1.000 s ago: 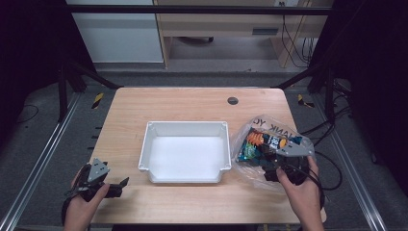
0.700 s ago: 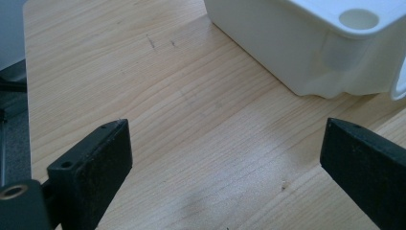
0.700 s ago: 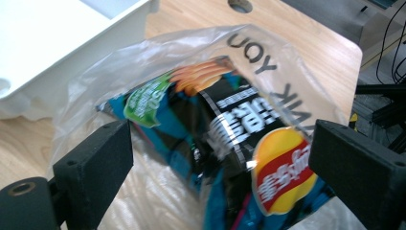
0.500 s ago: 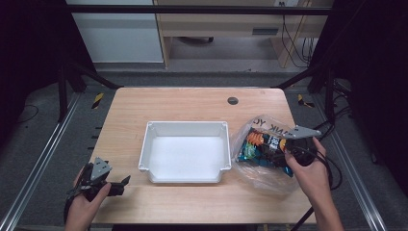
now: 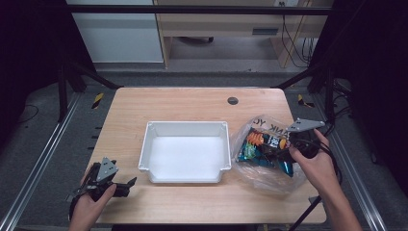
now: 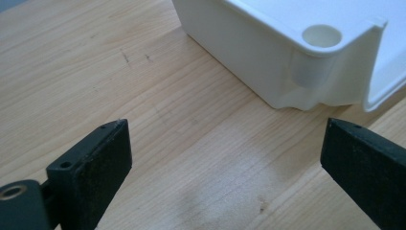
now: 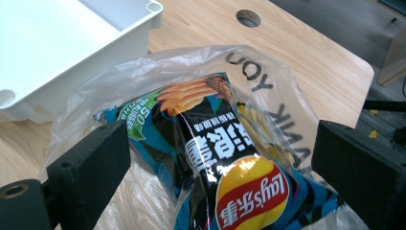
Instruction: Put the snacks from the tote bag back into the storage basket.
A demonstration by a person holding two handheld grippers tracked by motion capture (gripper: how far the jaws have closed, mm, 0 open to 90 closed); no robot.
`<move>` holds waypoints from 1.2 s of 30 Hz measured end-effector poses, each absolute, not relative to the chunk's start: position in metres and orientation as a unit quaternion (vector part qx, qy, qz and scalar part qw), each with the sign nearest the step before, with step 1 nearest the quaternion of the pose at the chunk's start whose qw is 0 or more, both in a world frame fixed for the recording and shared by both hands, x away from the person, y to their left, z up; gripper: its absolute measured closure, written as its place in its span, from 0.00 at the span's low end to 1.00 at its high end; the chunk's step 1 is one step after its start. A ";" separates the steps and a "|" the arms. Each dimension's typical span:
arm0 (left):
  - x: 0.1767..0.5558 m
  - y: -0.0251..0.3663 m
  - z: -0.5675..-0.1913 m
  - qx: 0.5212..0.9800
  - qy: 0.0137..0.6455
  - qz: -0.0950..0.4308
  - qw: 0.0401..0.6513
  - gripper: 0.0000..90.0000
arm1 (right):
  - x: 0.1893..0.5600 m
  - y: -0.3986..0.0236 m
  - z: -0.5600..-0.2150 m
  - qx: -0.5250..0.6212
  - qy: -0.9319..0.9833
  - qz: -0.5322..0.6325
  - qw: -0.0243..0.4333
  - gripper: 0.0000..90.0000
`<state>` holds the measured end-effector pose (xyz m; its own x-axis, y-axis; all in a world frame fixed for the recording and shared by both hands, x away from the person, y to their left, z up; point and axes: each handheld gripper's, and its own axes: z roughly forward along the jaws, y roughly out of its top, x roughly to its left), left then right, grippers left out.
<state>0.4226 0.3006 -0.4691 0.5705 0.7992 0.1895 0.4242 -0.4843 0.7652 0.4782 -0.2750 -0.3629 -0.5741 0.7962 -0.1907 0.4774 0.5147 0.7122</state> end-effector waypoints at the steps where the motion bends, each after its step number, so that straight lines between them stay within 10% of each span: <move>1: 0.423 0.300 -0.469 0.817 0.373 0.277 0.342 0.04 | 0.480 -0.274 -0.362 0.378 0.834 0.309 0.257 0.07; 36: 0.413 0.342 -0.460 0.749 0.434 0.256 0.429 0.02 | 0.498 -0.259 -0.352 0.334 0.860 0.299 0.244 0.08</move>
<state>0.4127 0.3417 -0.4601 0.4913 0.8709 0.0108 0.4310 -0.2538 0.8659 0.4982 -0.2587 -0.3524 -0.6577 0.7206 -0.2194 0.4289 0.5977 0.6773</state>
